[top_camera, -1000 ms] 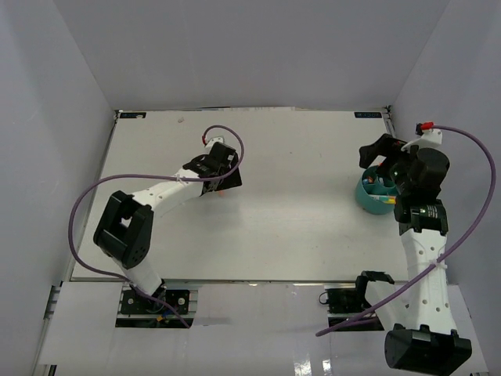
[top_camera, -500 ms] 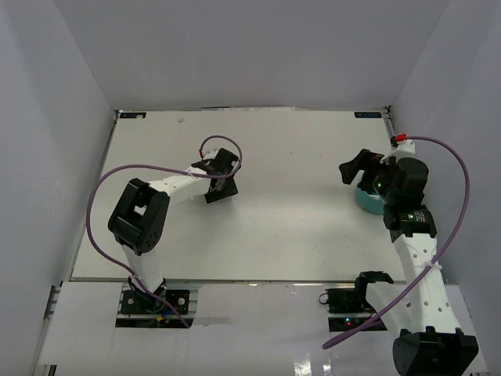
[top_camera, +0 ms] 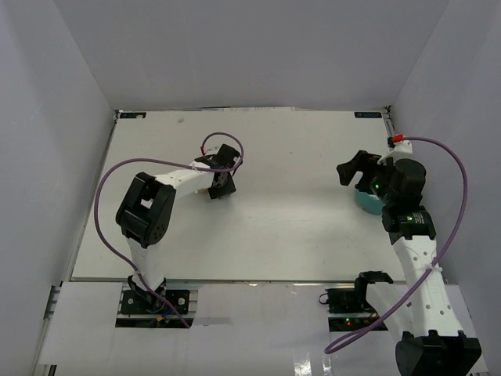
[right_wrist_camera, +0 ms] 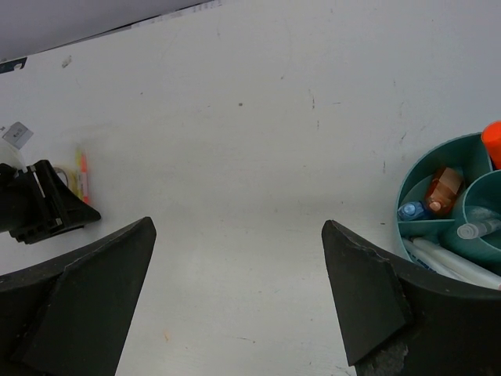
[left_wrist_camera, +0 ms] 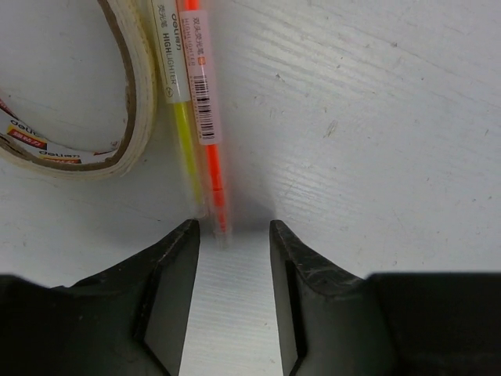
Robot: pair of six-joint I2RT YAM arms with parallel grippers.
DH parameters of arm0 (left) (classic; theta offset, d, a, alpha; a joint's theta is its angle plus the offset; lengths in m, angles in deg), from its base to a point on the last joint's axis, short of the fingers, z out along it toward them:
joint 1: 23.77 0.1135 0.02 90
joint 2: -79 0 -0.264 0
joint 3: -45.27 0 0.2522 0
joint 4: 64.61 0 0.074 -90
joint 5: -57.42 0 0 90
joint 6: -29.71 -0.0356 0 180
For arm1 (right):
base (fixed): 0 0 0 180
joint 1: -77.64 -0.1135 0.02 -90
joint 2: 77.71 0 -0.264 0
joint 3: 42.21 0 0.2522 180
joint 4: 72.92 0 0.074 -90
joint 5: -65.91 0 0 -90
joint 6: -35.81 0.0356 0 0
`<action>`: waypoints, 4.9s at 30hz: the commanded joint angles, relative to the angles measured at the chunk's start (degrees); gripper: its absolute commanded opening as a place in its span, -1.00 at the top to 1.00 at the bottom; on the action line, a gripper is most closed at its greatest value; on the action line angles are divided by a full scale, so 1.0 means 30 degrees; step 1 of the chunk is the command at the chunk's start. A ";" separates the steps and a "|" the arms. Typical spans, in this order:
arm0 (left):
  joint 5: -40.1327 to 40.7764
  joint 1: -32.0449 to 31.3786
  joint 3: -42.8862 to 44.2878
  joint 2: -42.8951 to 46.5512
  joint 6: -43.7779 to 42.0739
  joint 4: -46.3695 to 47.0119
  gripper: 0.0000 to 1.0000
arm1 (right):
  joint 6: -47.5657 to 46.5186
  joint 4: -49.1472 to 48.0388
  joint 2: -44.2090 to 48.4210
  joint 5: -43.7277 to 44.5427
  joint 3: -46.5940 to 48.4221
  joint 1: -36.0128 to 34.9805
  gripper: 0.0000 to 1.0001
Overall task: Sort the stationery into containers
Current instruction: Pick up the pen from the center of the board, then place the pen in the storage box.
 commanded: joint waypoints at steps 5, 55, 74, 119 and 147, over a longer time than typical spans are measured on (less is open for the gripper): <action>-0.0867 0.0080 0.0819 -0.0817 -0.0083 -0.0703 0.14 | -0.0464 -0.0746 0.0473 0.0434 -0.0171 -0.0256 -0.86; -1.2380 -0.3963 -0.6738 1.1807 -1.9594 1.0135 1.00 | 0.1498 -0.2035 -0.6645 -0.6919 0.5043 -0.6054 -0.96; -1.2733 -0.4051 -0.7794 1.2512 -1.9771 1.1804 1.00 | 0.1557 -0.2094 -0.7877 -0.6539 0.5454 -0.7434 0.38; -0.3504 -0.0272 -0.4278 0.8118 -0.9722 0.6415 -0.96 | -0.2987 0.1363 -0.4653 1.2829 0.5572 0.0356 0.85; -0.2423 -0.0272 -0.4015 0.7825 -0.7266 0.5101 -0.96 | -0.1431 0.0687 -0.5008 0.8704 0.3810 0.2146 -0.37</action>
